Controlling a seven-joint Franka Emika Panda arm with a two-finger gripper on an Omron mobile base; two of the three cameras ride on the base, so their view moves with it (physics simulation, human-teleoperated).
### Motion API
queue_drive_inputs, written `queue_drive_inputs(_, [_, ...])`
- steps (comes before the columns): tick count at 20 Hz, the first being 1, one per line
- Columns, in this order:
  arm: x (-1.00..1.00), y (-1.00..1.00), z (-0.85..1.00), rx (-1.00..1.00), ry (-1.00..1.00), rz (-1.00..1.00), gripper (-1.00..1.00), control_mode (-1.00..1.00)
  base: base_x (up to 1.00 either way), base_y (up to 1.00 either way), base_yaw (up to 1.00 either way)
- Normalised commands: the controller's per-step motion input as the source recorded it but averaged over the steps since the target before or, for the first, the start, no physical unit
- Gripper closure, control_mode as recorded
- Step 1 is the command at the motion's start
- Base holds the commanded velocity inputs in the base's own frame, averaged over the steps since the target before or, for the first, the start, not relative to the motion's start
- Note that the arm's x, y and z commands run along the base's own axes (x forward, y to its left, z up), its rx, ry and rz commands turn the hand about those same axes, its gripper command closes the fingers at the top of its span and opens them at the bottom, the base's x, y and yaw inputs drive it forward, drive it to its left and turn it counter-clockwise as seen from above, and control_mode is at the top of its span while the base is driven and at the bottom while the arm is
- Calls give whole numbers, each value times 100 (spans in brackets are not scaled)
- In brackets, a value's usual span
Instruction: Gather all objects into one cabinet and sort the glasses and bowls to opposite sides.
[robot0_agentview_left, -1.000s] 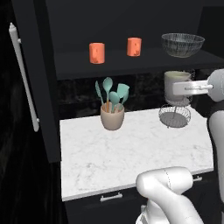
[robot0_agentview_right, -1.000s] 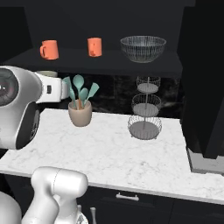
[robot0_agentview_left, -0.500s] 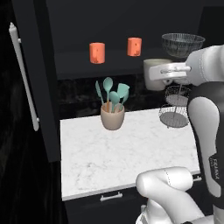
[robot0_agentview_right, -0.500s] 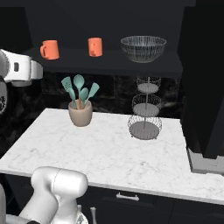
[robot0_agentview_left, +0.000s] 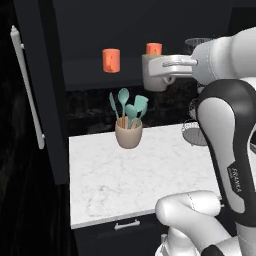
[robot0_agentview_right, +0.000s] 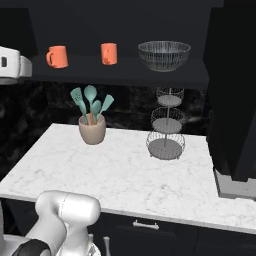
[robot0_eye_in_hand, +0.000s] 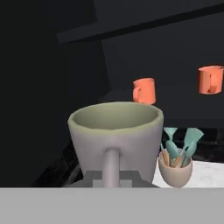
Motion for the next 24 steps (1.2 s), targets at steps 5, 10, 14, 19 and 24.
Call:
queue_drive_inputs(5, [71, 37, 0, 9, 0, 12, 100, -100, 0, 0, 0])
queue_drive_inputs(10, [80, 9, -7, 1, 5, 2, 100, -100, 0, 0, 0])
queue_drive_inputs(14, [46, 8, -51, -1, -2, 0, 100, -100, 0, 0, 0])
queue_drive_inputs(19, [32, 13, -39, -1, -5, 0, 100, -100, 0, 0, 0])
queue_drive_inputs(24, [25, 34, -1, 0, -8, -1, 100, -100, 0, 0, 0])
